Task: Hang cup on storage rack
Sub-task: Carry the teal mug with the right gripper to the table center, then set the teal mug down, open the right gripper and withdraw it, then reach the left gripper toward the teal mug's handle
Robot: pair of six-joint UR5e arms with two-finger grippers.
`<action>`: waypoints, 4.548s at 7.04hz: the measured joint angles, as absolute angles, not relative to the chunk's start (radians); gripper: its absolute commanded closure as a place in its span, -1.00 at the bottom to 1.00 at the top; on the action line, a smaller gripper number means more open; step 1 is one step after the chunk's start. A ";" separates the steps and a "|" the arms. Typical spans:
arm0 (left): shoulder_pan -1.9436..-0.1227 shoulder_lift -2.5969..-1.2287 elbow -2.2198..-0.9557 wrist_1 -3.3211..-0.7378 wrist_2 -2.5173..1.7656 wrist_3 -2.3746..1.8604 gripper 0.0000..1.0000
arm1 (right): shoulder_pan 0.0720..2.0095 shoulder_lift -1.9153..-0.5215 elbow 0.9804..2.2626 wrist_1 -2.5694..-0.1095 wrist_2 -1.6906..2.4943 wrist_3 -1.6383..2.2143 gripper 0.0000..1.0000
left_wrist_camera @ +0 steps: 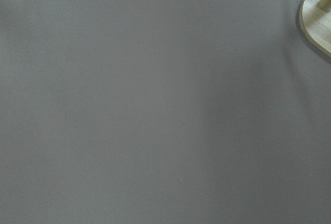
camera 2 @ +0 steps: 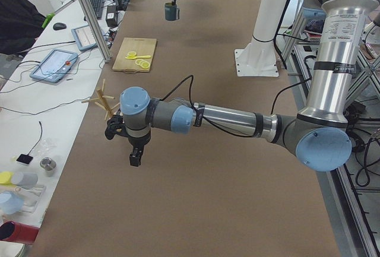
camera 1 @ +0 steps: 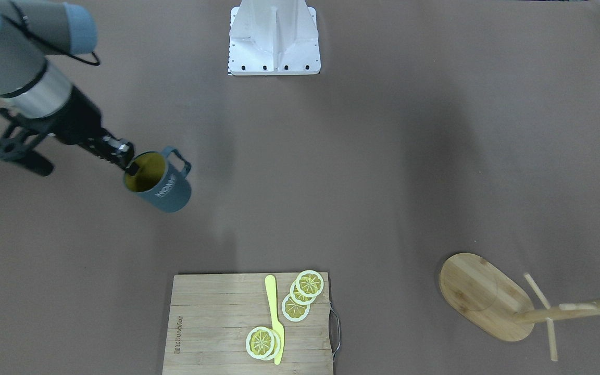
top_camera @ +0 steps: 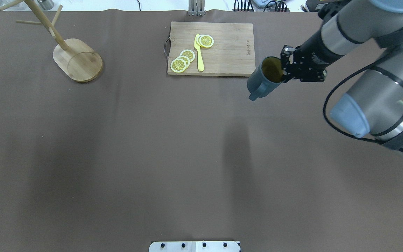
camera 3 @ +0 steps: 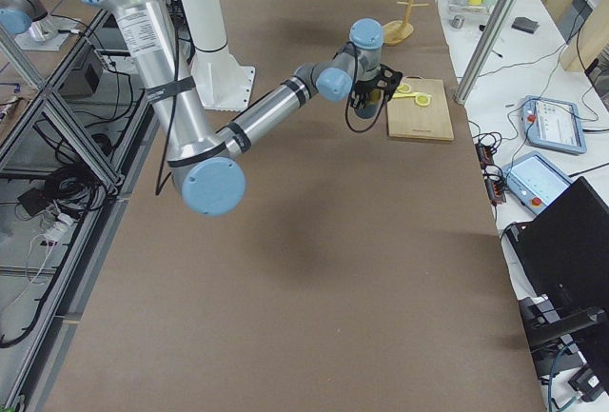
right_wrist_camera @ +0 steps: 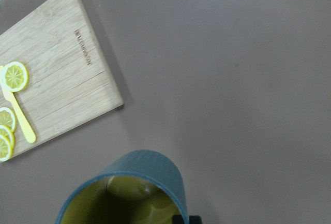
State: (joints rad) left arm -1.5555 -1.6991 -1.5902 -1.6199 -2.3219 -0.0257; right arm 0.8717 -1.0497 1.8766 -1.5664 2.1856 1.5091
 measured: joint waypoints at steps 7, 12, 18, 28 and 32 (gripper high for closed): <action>-1.554 -1.698 -1.597 -1.632 -2.323 -0.026 -0.96 | 0.520 -0.905 1.807 -1.672 1.866 1.760 1.00; -1.554 -1.698 -1.604 -1.632 -2.325 -0.025 -0.96 | 0.516 -0.859 1.686 -1.569 1.849 1.821 -1.00; -1.377 -1.753 -1.813 -1.652 -2.371 -0.231 -0.94 | 0.774 -0.980 1.861 -1.568 2.110 1.751 -1.00; -0.426 -2.065 -1.823 -2.001 -1.628 -0.825 -0.86 | 1.076 -1.242 1.842 -1.568 2.309 1.217 -1.00; -0.328 -2.122 -1.726 -2.058 -1.526 -0.824 -0.71 | 1.095 -1.246 1.823 -1.565 2.314 1.207 -1.00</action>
State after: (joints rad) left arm -0.3281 -2.1217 -1.7256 -2.0575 -1.5264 -0.8244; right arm 1.0945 -1.2455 1.8230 -1.5647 2.3136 1.2074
